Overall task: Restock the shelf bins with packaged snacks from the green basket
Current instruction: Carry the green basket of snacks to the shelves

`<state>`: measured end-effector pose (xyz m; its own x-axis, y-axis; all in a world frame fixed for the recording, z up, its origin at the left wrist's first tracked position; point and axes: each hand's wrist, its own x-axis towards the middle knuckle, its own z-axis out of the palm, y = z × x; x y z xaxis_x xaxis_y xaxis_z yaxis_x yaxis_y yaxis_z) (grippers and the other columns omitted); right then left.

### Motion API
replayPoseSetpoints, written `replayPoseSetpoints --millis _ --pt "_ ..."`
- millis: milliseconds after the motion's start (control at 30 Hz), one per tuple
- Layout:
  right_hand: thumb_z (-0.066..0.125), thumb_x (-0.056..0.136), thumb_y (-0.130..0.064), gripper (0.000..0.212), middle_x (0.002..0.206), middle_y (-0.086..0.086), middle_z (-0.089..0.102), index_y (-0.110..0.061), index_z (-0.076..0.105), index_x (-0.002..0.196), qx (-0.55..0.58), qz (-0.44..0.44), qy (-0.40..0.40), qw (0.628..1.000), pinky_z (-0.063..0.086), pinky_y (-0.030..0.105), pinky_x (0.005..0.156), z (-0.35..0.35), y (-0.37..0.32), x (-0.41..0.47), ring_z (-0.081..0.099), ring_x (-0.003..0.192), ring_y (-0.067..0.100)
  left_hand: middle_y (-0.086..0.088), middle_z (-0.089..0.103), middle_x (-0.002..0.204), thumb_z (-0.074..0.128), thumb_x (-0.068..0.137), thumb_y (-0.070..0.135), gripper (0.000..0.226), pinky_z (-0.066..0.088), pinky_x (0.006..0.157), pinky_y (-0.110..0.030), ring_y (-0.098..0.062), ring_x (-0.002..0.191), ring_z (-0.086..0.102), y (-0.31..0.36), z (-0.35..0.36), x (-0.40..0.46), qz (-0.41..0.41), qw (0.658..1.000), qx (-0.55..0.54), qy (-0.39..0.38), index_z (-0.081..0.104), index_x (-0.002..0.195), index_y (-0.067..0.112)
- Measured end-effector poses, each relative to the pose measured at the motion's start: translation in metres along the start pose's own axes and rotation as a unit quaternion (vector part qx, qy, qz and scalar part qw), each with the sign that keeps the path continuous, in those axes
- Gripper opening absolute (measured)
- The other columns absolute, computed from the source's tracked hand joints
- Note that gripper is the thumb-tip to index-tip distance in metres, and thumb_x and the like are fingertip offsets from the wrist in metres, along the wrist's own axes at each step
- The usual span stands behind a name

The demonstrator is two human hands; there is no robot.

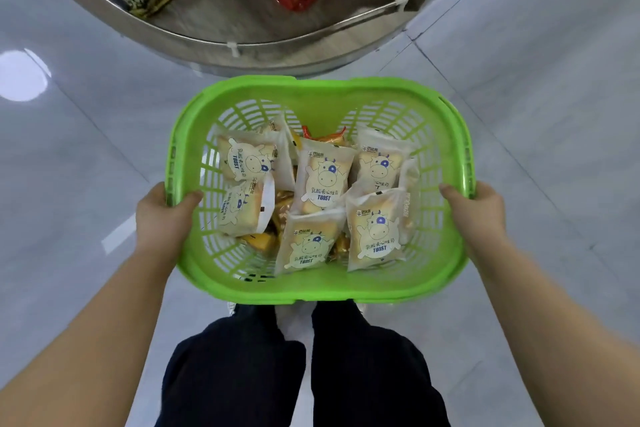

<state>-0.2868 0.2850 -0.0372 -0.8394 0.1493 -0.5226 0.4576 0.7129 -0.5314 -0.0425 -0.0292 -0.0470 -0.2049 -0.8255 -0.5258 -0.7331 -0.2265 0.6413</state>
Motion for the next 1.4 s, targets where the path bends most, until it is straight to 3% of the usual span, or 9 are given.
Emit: replayPoseSetpoints --millis 133,267,433,533,633,800,1067,1200,1400 --pt "0.068 0.073 -0.035 0.021 0.077 0.014 0.065 -0.017 0.057 0.069 -0.02 -0.044 -0.021 0.999 0.054 0.049 0.076 -0.067 -0.075 -0.091 0.064 0.077 0.034 -0.005 0.063 0.075 0.066 0.076 0.025 0.01 0.051 0.07 -0.038 -0.028 0.074 0.061 0.046 -0.104 -0.095 -0.042 0.997 -0.003 0.067 0.059 0.078 0.019" --pt "0.068 0.069 -0.036 0.024 0.075 0.01 0.064 -0.015 0.062 0.076 -0.035 -0.113 -0.05 0.992 0.054 0.043 0.071 -0.117 -0.157 -0.181 0.062 0.071 0.028 0.004 0.064 0.071 0.067 0.074 0.021 0.009 0.049 0.065 -0.028 -0.017 0.065 0.061 0.079 -0.208 -0.185 -0.07 0.985 -0.074 0.141 0.062 0.081 0.022" --pt "0.071 0.072 -0.032 0.021 0.066 0.002 0.055 -0.016 0.061 0.08 -0.05 -0.207 -0.097 0.972 0.038 0.024 0.053 -0.106 -0.243 -0.267 0.052 0.061 0.017 0.002 0.063 0.072 0.067 0.075 0.015 0.012 0.05 0.067 -0.033 -0.019 0.067 0.061 0.079 -0.303 -0.234 -0.107 0.956 -0.165 0.218 0.059 0.072 0.023" --pt "0.071 0.073 -0.029 0.029 0.077 0.011 0.063 -0.007 0.065 0.091 -0.079 -0.236 -0.134 0.959 0.045 0.03 0.059 -0.071 -0.286 -0.311 0.059 0.067 0.022 0.003 0.063 0.071 0.068 0.077 0.013 0.015 0.052 0.07 -0.038 -0.018 0.064 0.06 0.064 -0.351 -0.235 -0.137 0.933 -0.218 0.252 0.059 0.072 0.024" --pt "0.071 0.069 -0.029 0.029 0.083 0.017 0.068 -0.008 0.066 0.088 -0.106 -0.262 -0.173 0.943 0.053 0.046 0.07 -0.024 -0.329 -0.356 0.063 0.072 0.03 -0.007 0.066 0.077 0.069 0.075 0.015 0.009 0.054 0.074 -0.044 -0.024 0.072 0.062 0.047 -0.403 -0.221 -0.152 0.915 -0.245 0.283 0.065 0.082 0.019" --pt "0.072 0.071 -0.032 0.027 0.066 0.008 0.061 -0.007 0.067 0.082 -0.135 -0.302 -0.178 0.927 0.05 0.038 0.064 0.053 -0.4 -0.429 0.058 0.061 0.025 -0.01 0.067 0.082 0.071 0.074 0.019 0.017 0.054 0.075 -0.043 -0.025 0.074 0.063 0.032 -0.494 -0.171 -0.161 0.897 -0.275 0.307 0.067 0.09 0.015" --pt "0.071 0.076 -0.029 0.019 0.076 0.013 0.06 -0.011 0.063 0.079 -0.12 -0.314 -0.227 0.914 0.047 0.037 0.064 0.168 -0.514 -0.502 0.054 0.068 0.022 0.004 0.056 0.061 0.069 0.073 0.024 0.012 0.043 0.06 -0.03 -0.02 0.059 0.053 0.046 -0.613 -0.06 -0.148 0.895 -0.264 0.329 0.059 0.067 0.02" --pt "0.07 0.079 -0.026 0.017 0.086 0.012 0.064 -0.015 0.062 0.088 -0.112 -0.323 -0.237 0.909 0.051 0.04 0.076 0.242 -0.579 -0.51 0.059 0.078 0.024 0.003 0.053 0.056 0.07 0.073 0.022 0.012 0.039 0.05 -0.026 -0.014 0.05 0.047 0.068 -0.657 0.016 -0.149 0.894 -0.256 0.336 0.06 0.067 0.018" --pt "0.069 0.079 -0.026 0.015 0.093 0.015 0.068 -0.015 0.062 0.086 -0.108 -0.307 -0.25 0.912 0.053 0.046 0.083 0.342 -0.687 -0.515 0.064 0.084 0.03 0.0 0.057 0.064 0.07 0.072 0.029 0.015 0.047 0.063 -0.036 -0.023 0.061 0.054 0.125 -0.733 0.136 -0.16 0.898 -0.225 0.342 0.064 0.079 0.017"
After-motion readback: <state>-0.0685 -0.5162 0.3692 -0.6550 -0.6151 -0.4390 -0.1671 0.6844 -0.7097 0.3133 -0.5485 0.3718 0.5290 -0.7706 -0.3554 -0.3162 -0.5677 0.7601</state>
